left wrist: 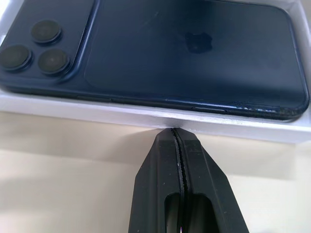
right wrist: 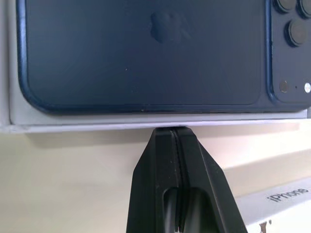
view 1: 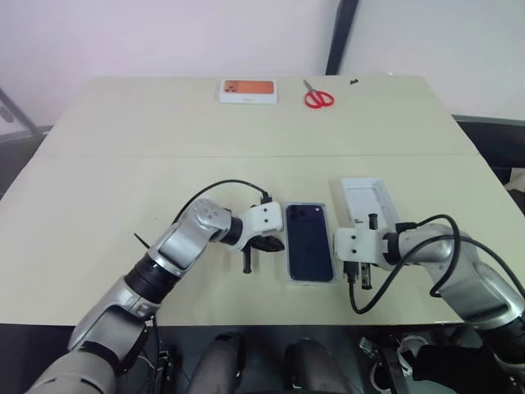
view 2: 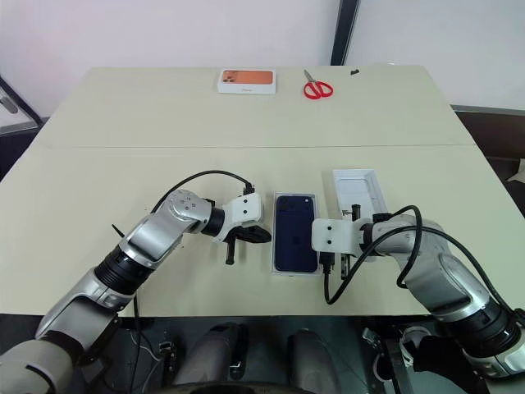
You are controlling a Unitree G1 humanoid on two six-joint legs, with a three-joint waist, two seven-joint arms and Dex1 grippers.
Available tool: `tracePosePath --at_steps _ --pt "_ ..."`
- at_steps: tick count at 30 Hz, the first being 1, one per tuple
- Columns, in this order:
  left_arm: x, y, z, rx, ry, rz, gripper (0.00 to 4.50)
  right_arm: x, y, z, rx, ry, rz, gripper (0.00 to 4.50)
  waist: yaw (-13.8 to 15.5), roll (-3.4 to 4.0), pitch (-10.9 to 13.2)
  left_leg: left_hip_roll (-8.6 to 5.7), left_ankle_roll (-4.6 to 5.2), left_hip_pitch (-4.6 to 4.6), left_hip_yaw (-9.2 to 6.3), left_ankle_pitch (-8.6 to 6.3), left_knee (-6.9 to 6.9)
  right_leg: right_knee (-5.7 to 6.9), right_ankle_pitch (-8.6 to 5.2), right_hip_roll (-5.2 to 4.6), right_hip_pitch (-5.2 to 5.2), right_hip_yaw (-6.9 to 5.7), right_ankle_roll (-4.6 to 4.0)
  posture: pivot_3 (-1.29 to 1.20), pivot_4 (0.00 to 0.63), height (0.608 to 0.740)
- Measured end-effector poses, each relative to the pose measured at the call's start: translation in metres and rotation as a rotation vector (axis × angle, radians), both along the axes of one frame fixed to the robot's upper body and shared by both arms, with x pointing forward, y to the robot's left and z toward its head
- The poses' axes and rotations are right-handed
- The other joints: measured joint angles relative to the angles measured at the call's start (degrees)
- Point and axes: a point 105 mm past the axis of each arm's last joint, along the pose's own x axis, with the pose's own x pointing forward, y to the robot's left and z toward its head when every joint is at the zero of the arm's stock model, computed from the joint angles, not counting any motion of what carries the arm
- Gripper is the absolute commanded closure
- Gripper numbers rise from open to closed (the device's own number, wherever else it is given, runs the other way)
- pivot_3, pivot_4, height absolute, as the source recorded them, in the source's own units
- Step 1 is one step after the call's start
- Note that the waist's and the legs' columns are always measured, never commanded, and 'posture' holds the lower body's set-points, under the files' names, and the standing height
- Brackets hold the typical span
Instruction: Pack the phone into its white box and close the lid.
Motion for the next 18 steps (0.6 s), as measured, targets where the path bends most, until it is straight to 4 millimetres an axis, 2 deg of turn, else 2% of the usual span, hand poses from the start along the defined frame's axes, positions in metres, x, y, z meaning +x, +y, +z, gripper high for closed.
tracePosePath --at_steps 10,13,16,18 --pt "0.000 0.001 0.000 0.002 0.004 -0.002 4.48 0.003 -0.002 -0.001 -0.001 -0.011 -0.007 4.50 0.0 0.00 0.0 0.00 -0.01 0.00 0.00 0.01 0.00 0.00 0.00 0.00 0.00 0.00 0.00 0.00 0.150 0.740" --pt "0.007 0.005 0.008 -0.038 -0.006 0.043 4.48 0.005 -0.008 0.007 0.009 -0.017 -0.023 4.50 0.0 0.00 0.0 0.00 -0.01 -0.01 0.00 0.01 0.01 0.00 0.00 0.00 0.00 0.00 0.00 0.00 0.150 0.740" --pt "0.020 0.017 0.026 -0.111 -0.019 0.128 4.50 0.009 -0.021 0.026 0.059 -0.021 -0.089 3.68 0.0 -0.01 0.0 0.01 0.00 -0.01 0.00 0.00 0.01 0.00 0.00 0.00 -0.01 0.00 0.00 0.00 0.150 0.740" --pt "0.027 0.028 0.038 -0.150 -0.035 0.178 4.50 0.012 -0.025 0.038 0.121 -0.020 -0.134 2.67 -0.1 0.00 0.0 0.01 0.00 0.00 0.00 0.00 -0.01 0.01 0.00 0.00 -0.01 0.00 0.00 0.00 0.150 0.740"
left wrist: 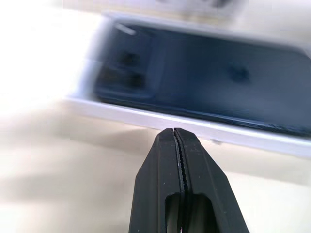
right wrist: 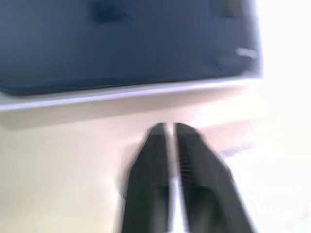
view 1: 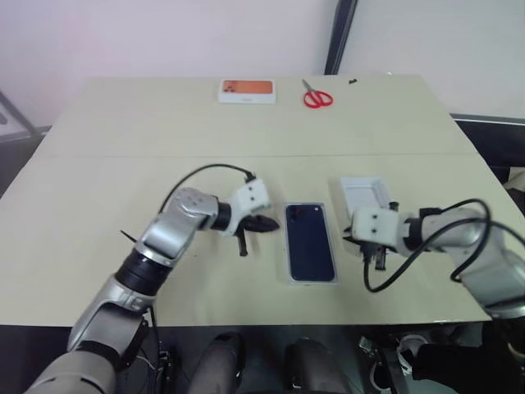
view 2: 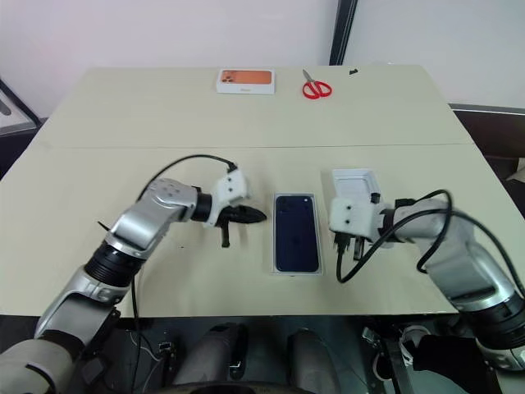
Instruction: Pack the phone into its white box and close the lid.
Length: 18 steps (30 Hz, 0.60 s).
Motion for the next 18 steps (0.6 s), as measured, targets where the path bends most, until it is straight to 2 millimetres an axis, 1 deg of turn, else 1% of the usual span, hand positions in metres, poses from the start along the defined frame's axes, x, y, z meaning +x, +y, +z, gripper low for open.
tracePosePath --at_steps 2,4,6,9,11,13,16,18 --pt "0.006 0.010 0.010 -0.037 -0.016 0.045 4.50 0.004 -0.002 0.011 0.072 0.001 -0.054 1.73 -0.1 0.01 0.0 0.01 0.00 0.00 0.00 0.00 -0.01 0.01 0.00 0.00 -0.01 0.00 0.00 0.00 0.150 0.740" --pt "0.008 0.020 0.016 -0.078 -0.019 0.072 4.50 0.010 0.000 0.017 0.160 0.037 -0.141 1.73 -0.2 0.01 0.0 0.02 -0.01 -0.01 0.00 0.01 -0.01 0.02 0.00 0.00 -0.03 0.00 0.00 0.00 0.150 0.740" --pt "0.005 0.032 0.024 -0.129 -0.025 0.075 4.50 0.018 0.004 0.020 0.271 0.101 -0.266 1.73 -0.6 0.01 0.0 0.02 -0.03 -0.02 0.01 0.02 -0.04 0.05 0.00 0.00 -0.09 0.04 -0.01 0.00 0.150 0.740" --pt "-0.007 0.052 0.028 -0.165 -0.045 0.045 4.50 0.026 0.002 0.015 0.364 0.198 -0.442 1.73 -0.9 0.04 0.0 0.01 -0.07 -0.05 0.00 0.03 -0.12 0.02 0.00 -0.04 -0.13 0.03 -0.02 0.00 0.150 0.740" --pt "-0.023 0.062 0.020 -0.146 -0.047 -0.015 4.50 0.032 -0.001 0.006 0.396 0.258 -0.569 1.73 -1.2 0.05 0.0 0.01 -0.07 -0.07 0.05 0.03 -0.13 -0.01 0.00 -0.08 -0.17 0.06 -0.02 0.00 0.150 0.740" --pt "-0.033 0.067 0.012 -0.136 -0.025 -0.055 4.50 0.033 -0.008 -0.003 0.398 0.302 -0.671 1.73 -0.8 0.06 0.0 0.01 -0.07 -0.12 0.05 0.03 -0.12 -0.01 0.00 -0.09 -0.20 0.04 -0.02 0.00 0.150 0.740" --pt "-0.044 0.071 0.007 -0.114 -0.032 -0.099 4.50 0.034 -0.011 -0.008 0.384 0.335 -0.757 1.73 -0.7 0.06 0.0 0.00 -0.03 -0.12 0.05 0.01 -0.12 -0.01 0.01 -0.10 -0.20 0.05 -0.03 0.00 0.150 0.740" --pt "-0.051 0.073 0.004 -0.100 -0.042 -0.119 4.50 0.034 -0.012 -0.010 0.361 0.347 -0.793 1.73 -0.9 0.07 0.0 0.00 0.18 -0.12 0.05 -0.12 -0.15 0.00 0.01 -0.10 -0.23 0.05 -0.03 0.00 0.150 0.740"
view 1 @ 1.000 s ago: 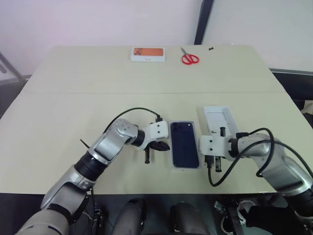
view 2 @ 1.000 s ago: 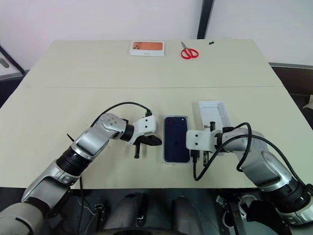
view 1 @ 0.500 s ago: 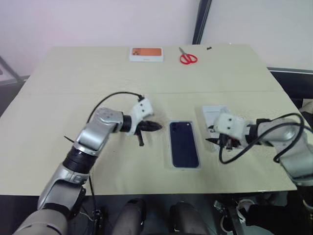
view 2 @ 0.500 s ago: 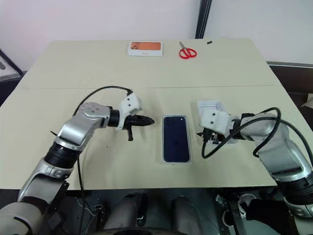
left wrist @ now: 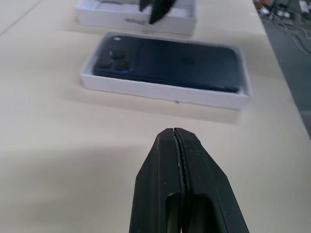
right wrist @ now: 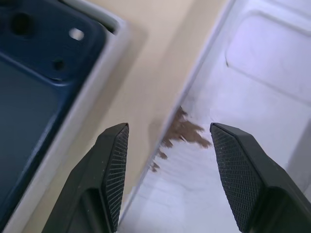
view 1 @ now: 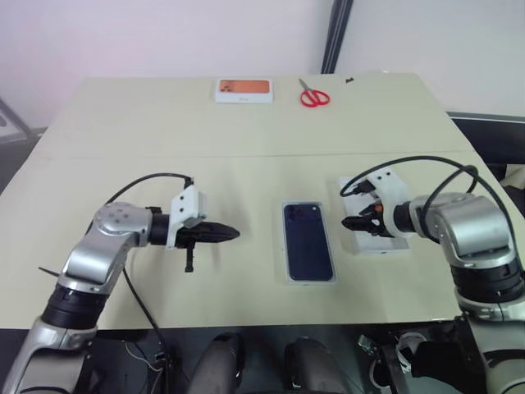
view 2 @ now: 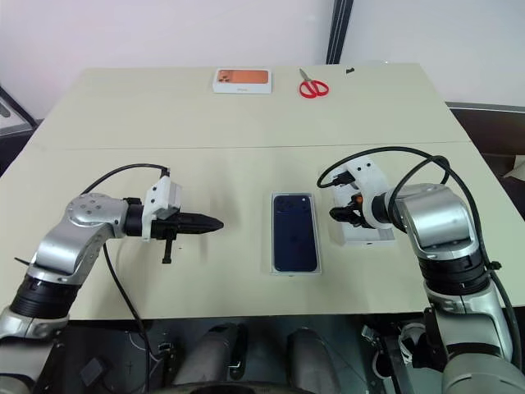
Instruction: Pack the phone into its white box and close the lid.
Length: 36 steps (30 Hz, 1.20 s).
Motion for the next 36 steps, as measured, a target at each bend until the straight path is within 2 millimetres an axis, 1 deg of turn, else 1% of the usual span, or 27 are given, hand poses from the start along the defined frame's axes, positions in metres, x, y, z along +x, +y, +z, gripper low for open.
tracePosePath --at_steps 1,3,4,6,7,11,13,15,17,18,19,20,21,22,24,26,28,32,34,36 --pt "-0.002 0.000 -0.001 0.002 0.000 -0.005 4.50 0.000 -0.001 -0.002 -0.005 0.010 -0.009 1.96 0.0 0.00 0.0 0.00 0.03 0.00 0.00 -0.02 -0.01 0.00 0.00 0.00 -0.01 0.00 0.00 0.00 0.150 0.740" --pt "-0.004 -0.001 -0.005 0.003 -0.003 -0.012 4.50 0.000 0.000 -0.005 -0.006 0.022 -0.019 2.66 -0.2 0.00 0.0 0.00 0.06 0.00 0.00 -0.03 -0.02 0.02 0.00 0.01 -0.02 0.00 0.00 0.00 0.150 0.740" --pt "-0.004 -0.002 -0.005 0.002 -0.005 -0.014 4.50 0.001 0.001 -0.006 -0.005 0.026 -0.023 3.10 -0.3 0.00 0.0 0.00 0.08 0.00 0.00 -0.05 -0.02 0.03 0.00 0.01 -0.02 0.00 0.00 0.00 0.150 0.740" --pt "-0.006 -0.003 -0.006 -0.002 -0.010 -0.015 4.50 0.002 0.001 -0.008 -0.009 0.027 -0.034 4.16 -0.3 0.00 0.0 0.00 0.09 0.00 0.01 -0.05 -0.01 0.03 0.00 0.01 -0.02 0.00 0.00 0.00 0.150 0.740" --pt "-0.006 -0.003 -0.006 -0.003 -0.010 -0.014 4.50 0.002 0.002 -0.008 -0.008 0.026 -0.033 4.43 -0.3 0.00 0.0 0.00 0.10 0.00 0.01 -0.05 -0.02 0.03 0.00 0.02 -0.02 0.00 0.00 0.00 0.150 0.740" --pt "-0.006 -0.004 -0.007 -0.013 -0.019 0.001 4.50 0.004 0.004 -0.008 0.019 0.024 -0.043 4.43 -0.3 0.01 0.0 0.00 0.10 0.01 0.02 -0.06 -0.01 0.06 0.00 0.03 -0.02 0.01 0.00 0.00 0.150 0.740" --pt "-0.005 -0.003 -0.008 -0.017 -0.016 0.020 4.50 0.009 0.008 0.002 0.069 -0.002 -0.046 4.43 -0.4 0.04 0.0 0.00 0.10 0.00 0.04 -0.06 -0.02 0.08 0.00 0.03 -0.07 0.03 0.00 0.00 0.150 0.740" --pt "-0.002 0.000 -0.006 -0.030 -0.027 0.047 4.50 0.015 0.013 0.025 0.166 -0.064 -0.031 4.43 -0.5 0.06 0.0 0.00 0.10 -0.01 0.06 -0.06 -0.06 0.15 0.00 0.05 -0.15 0.07 0.01 0.00 0.150 0.740" --pt "0.007 0.009 -0.001 -0.063 -0.044 0.121 4.50 0.018 0.027 0.059 0.367 -0.149 0.038 4.43 -0.5 0.06 0.0 0.01 0.10 -0.01 0.06 -0.05 -0.12 0.17 0.00 0.08 -0.20 0.09 0.00 0.00 0.150 0.740" --pt "0.011 0.015 0.001 -0.073 -0.051 0.158 4.50 0.016 0.033 0.072 0.443 -0.177 0.084 4.43 -0.5 0.06 0.0 0.01 0.10 -0.01 0.06 -0.05 -0.14 0.18 0.00 0.09 -0.20 0.08 0.00 0.00 0.150 0.740" --pt "0.015 0.019 0.002 -0.081 -0.055 0.190 4.50 0.012 0.040 0.082 0.523 -0.193 0.131 4.43 -0.5 0.03 0.0 0.02 0.10 0.00 0.05 -0.05 -0.16 0.18 0.00 0.09 -0.18 0.06 0.01 0.00 0.150 0.740" --pt "0.019 0.025 0.002 -0.086 -0.054 0.225 4.50 0.006 0.051 0.090 0.641 -0.192 0.203 4.43 -0.5 0.02 0.0 0.02 0.10 0.00 0.05 -0.05 -0.16 0.16 0.00 0.08 -0.16 0.06 0.01 0.00 0.150 0.740" --pt "0.021 0.029 0.001 -0.090 -0.051 0.247 4.50 0.001 0.062 0.092 0.726 -0.178 0.257 4.43 -0.5 0.02 0.0 0.02 0.10 0.00 0.05 -0.05 -0.15 0.16 0.00 0.08 -0.15 0.06 0.01 0.00 0.150 0.740" --pt "0.024 0.032 0.000 -0.092 -0.049 0.268 4.50 -0.007 0.079 0.091 0.834 -0.142 0.326 4.43 -0.5 0.02 0.0 0.03 0.10 0.01 0.06 -0.05 -0.15 0.17 0.00 0.08 -0.14 0.06 0.01 0.00 0.150 0.740" --pt "0.029 0.035 0.001 -0.096 -0.052 0.292 4.50 -0.023 0.109 0.081 0.998 -0.046 0.413 4.43 -0.7 0.03 0.0 0.03 0.10 -0.02 0.07 -0.05 -0.13 0.25 0.00 0.07 -0.19 0.07 0.01 0.00 0.150 0.740" --pt "0.034 0.039 0.006 -0.101 -0.076 0.312 4.50 -0.041 0.128 0.066 1.083 0.047 0.401 4.43 -0.3 0.02 0.0 0.03 0.14 -0.10 0.05 -0.06 0.00 0.24 0.00 -0.01 -0.16 -0.03 0.02 0.00 0.150 0.740" --pt "0.039 0.044 0.009 -0.103 -0.086 0.333 4.50 -0.052 0.140 0.054 1.155 0.129 0.334 4.43 -0.7 0.02 0.0 0.02 0.22 -0.12 0.15 -0.08 0.07 0.18 0.00 -0.02 -0.11 0.02 0.03 0.00 0.150 0.740" --pt "0.042 0.040 0.017 -0.110 -0.113 0.324 4.50 -0.065 0.166 0.044 1.277 0.187 0.168 4.43 -1.0 0.00 0.0 0.04 0.24 -0.07 0.10 -0.09 0.05 0.25 0.00 0.09 -0.16 0.05 0.04 0.00 0.150 0.740" --pt "0.043 0.037 0.021 -0.110 -0.125 0.313 4.50 -0.067 0.172 0.033 1.287 0.226 0.054 4.43 -1.1 0.01 0.0 0.04 0.23 -0.07 0.12 -0.09 0.01 0.26 0.00 0.09 -0.21 0.10 0.04 0.00 0.150 0.740" --pt "0.042 0.033 0.019 -0.108 -0.120 0.298 4.50 -0.065 0.170 0.022 1.275 0.252 -0.064 4.43 -1.0 0.01 0.0 0.04 0.21 -0.07 0.13 -0.08 0.01 0.26 0.00 0.09 -0.21 0.11 0.04 0.00 0.150 0.740"
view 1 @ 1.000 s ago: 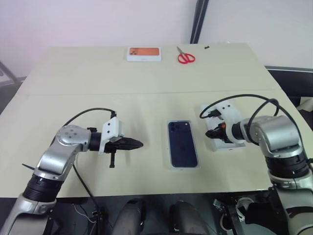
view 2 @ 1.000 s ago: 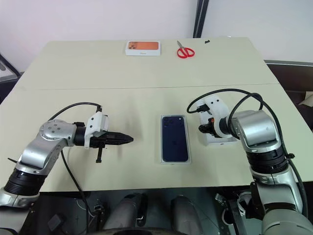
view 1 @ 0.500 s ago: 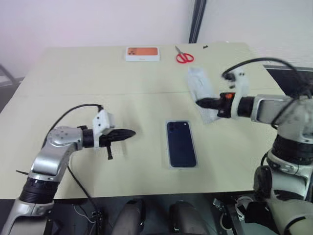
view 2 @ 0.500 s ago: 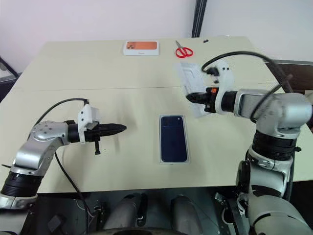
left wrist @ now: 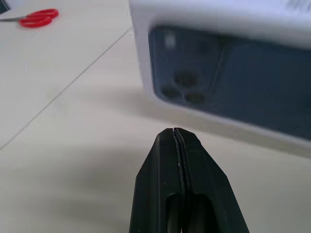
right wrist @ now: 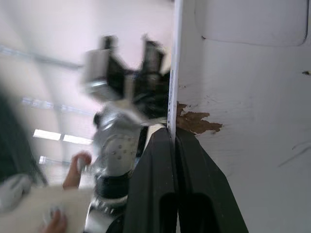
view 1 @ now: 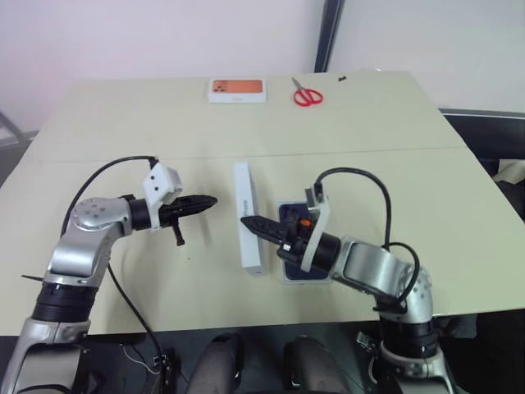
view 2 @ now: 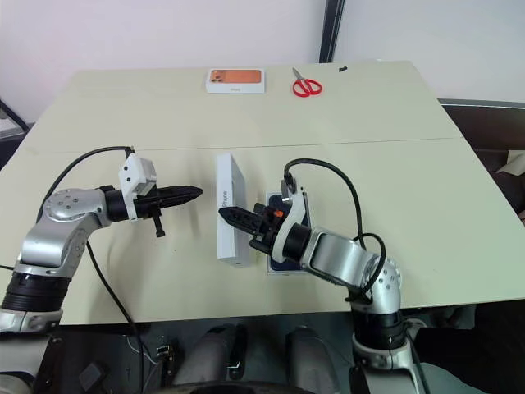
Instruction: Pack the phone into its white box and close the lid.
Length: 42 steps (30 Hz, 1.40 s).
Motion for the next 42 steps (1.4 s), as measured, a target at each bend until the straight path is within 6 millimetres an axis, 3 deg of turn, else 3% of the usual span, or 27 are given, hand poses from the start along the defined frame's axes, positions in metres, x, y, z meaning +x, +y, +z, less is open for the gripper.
tracePosePath --at_steps 1,4,9,11,16,21,25,28,31,36,42 --pt "-0.001 -0.004 -0.001 0.000 0.003 -0.015 4.50 0.001 -0.002 -0.006 -0.024 0.036 -0.027 4.43 0.1 0.00 0.0 0.00 -0.01 0.00 0.00 0.01 0.00 0.00 0.00 0.00 0.01 0.00 0.00 0.00 0.150 0.740" --pt "-0.005 -0.025 -0.007 0.019 0.013 -0.093 4.50 0.002 -0.008 -0.015 -0.081 0.080 -0.060 3.58 0.5 0.01 0.0 0.00 -0.02 0.02 -0.01 0.01 0.01 -0.02 0.00 0.00 0.06 -0.01 0.00 0.00 0.150 0.740" --pt "-0.009 -0.047 -0.011 0.053 0.019 -0.184 4.50 0.010 -0.025 -0.018 -0.156 0.058 -0.086 1.01 0.2 0.05 0.0 0.00 -0.02 0.03 0.01 0.01 0.00 -0.01 0.00 0.03 0.03 0.02 -0.01 0.00 0.150 0.740" --pt "-0.010 -0.055 -0.009 0.058 0.012 -0.216 4.50 0.020 -0.037 -0.006 -0.205 -0.027 -0.075 0.05 0.2 0.08 0.0 0.00 -0.01 0.03 0.03 0.01 0.00 -0.02 0.00 0.05 0.04 0.03 -0.01 0.00 0.150 0.740" --pt "-0.013 -0.085 -0.016 0.072 0.015 -0.301 4.50 0.041 -0.093 0.039 -0.633 -0.375 -0.015 0.05 0.8 0.22 0.1 0.01 0.08 0.00 -0.02 -0.04 0.01 -0.23 -0.01 0.04 0.17 -0.07 -0.01 0.00 0.150 0.740" --pt "-0.020 -0.114 -0.019 0.094 0.001 -0.380 4.50 0.058 -0.132 0.021 -1.014 -0.504 0.030 0.05 0.4 0.23 0.1 0.02 0.12 -0.01 0.08 -0.06 0.06 -0.23 0.00 0.04 0.17 0.03 0.00 0.00 0.150 0.740" --pt "-0.020 -0.120 -0.025 0.108 -0.002 -0.370 4.50 0.065 -0.142 0.012 -1.169 -0.642 0.110 1.37 0.4 0.25 0.1 0.02 0.12 -0.01 0.07 -0.06 0.06 -0.17 0.00 0.05 0.11 0.03 0.00 0.00 0.150 0.740" --pt "-0.015 -0.115 -0.019 0.099 -0.020 -0.318 4.50 0.061 -0.142 0.009 -1.259 -0.776 0.223 2.96 0.6 0.26 0.1 0.02 0.11 -0.03 0.06 -0.06 0.07 -0.18 0.00 0.04 0.09 0.03 0.00 0.00 0.150 0.740" --pt "-0.006 -0.096 -0.011 0.106 -0.042 -0.235 4.50 0.056 -0.143 0.008 -1.334 -0.907 0.325 4.47 0.7 0.26 0.1 0.02 0.11 -0.03 0.05 -0.06 0.09 -0.18 0.00 0.03 0.10 0.03 0.00 0.00 0.150 0.740" --pt "-0.002 -0.056 -0.013 0.187 -0.028 -0.145 4.50 0.044 -0.137 0.000 -1.360 -1.029 0.470 4.47 0.6 0.27 0.1 0.02 0.10 -0.02 0.05 -0.06 0.08 -0.18 0.00 0.03 0.09 0.04 0.00 0.00 0.150 0.740" --pt "-0.019 -0.048 -0.031 0.249 0.098 -0.229 4.50 0.032 -0.118 -0.008 -1.298 -1.099 0.559 4.47 1.0 0.26 0.1 0.01 0.09 -0.02 0.02 -0.06 0.11 -0.21 0.00 -0.01 0.16 0.00 0.00 0.00 0.150 0.740"
